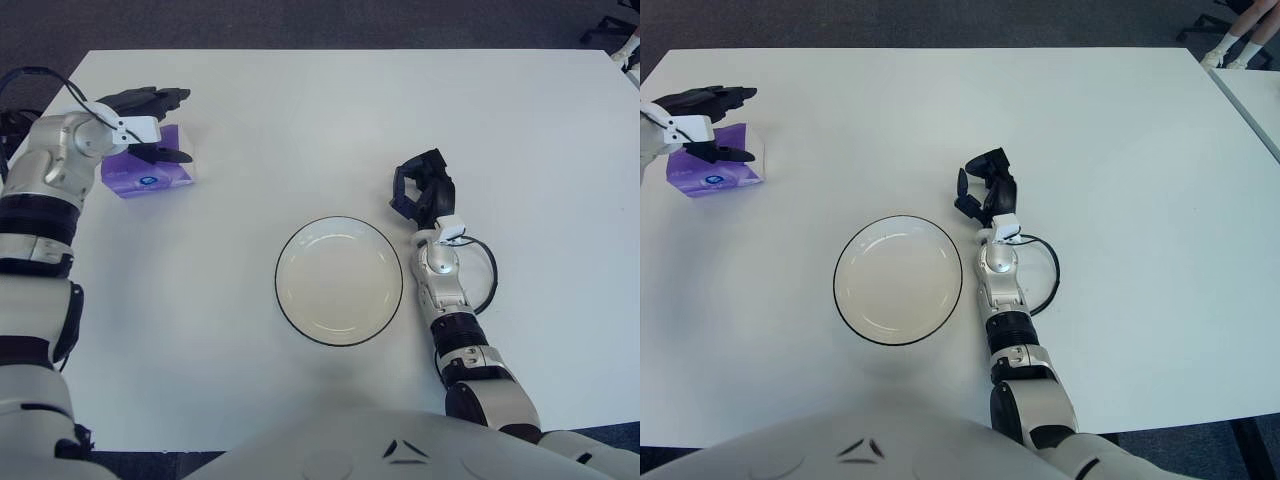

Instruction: Put the tissue paper into the plate.

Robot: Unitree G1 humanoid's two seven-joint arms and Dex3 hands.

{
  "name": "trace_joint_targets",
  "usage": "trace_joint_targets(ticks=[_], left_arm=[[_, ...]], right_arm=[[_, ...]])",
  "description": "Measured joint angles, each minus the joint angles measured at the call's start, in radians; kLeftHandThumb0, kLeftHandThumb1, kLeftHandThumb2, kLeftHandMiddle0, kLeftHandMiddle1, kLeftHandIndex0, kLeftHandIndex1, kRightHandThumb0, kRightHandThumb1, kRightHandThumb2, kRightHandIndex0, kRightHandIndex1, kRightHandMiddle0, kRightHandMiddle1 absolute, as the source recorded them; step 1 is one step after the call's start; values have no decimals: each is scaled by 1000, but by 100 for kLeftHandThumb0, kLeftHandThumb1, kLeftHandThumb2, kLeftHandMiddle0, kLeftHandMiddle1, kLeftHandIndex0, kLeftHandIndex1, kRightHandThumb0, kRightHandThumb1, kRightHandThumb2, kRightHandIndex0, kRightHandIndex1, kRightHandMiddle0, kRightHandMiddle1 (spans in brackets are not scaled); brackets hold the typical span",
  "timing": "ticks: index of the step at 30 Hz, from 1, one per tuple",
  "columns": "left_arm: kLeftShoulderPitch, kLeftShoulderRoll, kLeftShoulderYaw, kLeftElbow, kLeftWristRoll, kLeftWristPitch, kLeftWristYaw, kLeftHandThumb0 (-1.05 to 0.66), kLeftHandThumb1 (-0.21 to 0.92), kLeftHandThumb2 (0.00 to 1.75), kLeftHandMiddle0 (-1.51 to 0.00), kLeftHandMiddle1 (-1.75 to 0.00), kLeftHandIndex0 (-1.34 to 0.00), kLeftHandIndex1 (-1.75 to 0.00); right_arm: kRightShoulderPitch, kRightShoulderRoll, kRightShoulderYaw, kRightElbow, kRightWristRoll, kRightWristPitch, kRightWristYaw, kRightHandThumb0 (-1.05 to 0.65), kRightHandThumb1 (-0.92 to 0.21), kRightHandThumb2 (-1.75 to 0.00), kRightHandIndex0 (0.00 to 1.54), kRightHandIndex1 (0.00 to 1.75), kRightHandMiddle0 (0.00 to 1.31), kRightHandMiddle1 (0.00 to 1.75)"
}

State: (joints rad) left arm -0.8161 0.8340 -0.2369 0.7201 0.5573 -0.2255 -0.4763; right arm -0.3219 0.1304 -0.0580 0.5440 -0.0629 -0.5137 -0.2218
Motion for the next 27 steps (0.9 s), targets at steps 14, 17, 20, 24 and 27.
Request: trace_joint_targets(ticks=[14,17,20,24,27], left_arm=[[-2,-24,-21,60,-28,8,-149,-95,69,49,0,0,0,0],[-4,-20,-21,60,-41,4,-173,-96,70,49,0,0,0,0],[-5,-14,-21,60,-44,-9,-191,-96,71,49,0,0,0,0],[-5,-7,-22,60,-54,-20,-213,-95,71,49,0,0,0,0],[-5,-3,-22,55,-61,-22,-232,-93,71,48,0,0,0,0]], right_arm=[[1,3,-8,-10,4,7,1,-40,-58,-99,63,139,40,175],[1,3,-8,-10,4,8,1,-40,-58,-99,63,138,40,175],[1,3,-8,-10,4,9,1,-40,-58,-99,63,138,40,175],[1,3,-8,-10,4,8,1,-40,-58,-99,63,138,40,175],[1,2,-8,-10,4,8,1,-40,-58,-99,63,138,40,175]])
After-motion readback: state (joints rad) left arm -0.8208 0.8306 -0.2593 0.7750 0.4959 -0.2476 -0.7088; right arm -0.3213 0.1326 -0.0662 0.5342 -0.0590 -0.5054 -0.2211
